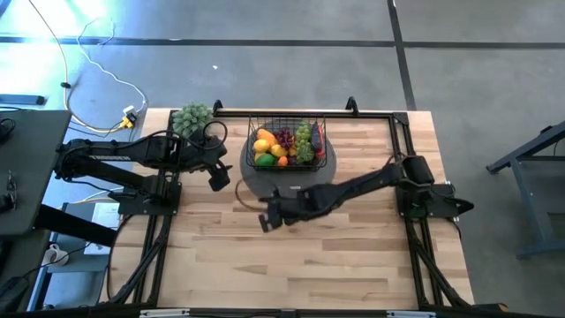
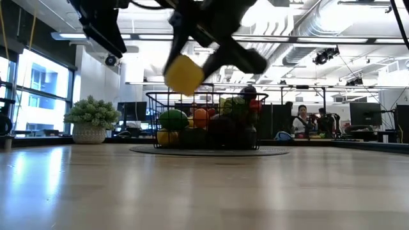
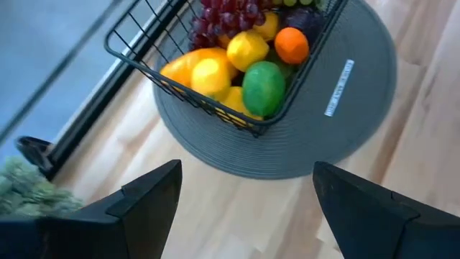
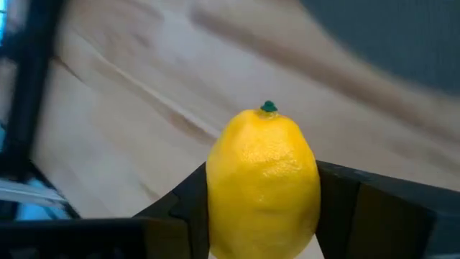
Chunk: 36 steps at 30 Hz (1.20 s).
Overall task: Build produce basket
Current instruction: Put the right yellow lemon into the black wire basket
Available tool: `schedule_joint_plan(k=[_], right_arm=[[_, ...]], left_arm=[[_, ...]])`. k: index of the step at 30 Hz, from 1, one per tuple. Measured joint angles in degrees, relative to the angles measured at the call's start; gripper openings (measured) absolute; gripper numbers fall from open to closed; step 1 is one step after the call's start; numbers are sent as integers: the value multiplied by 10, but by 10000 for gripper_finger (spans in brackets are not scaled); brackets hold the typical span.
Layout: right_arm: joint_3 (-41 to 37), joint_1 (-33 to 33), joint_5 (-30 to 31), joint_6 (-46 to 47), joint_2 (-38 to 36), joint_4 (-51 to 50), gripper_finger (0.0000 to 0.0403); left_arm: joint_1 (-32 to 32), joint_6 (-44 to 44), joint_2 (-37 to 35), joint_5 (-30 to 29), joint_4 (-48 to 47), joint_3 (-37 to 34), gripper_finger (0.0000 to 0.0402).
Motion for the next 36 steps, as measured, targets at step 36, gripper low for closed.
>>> schedule_joint_plan(k=[36], right_arm=[[0,-256,58,-416,-30,151,153]], left_arm=[[98,120,-1,57,93,0,305]])
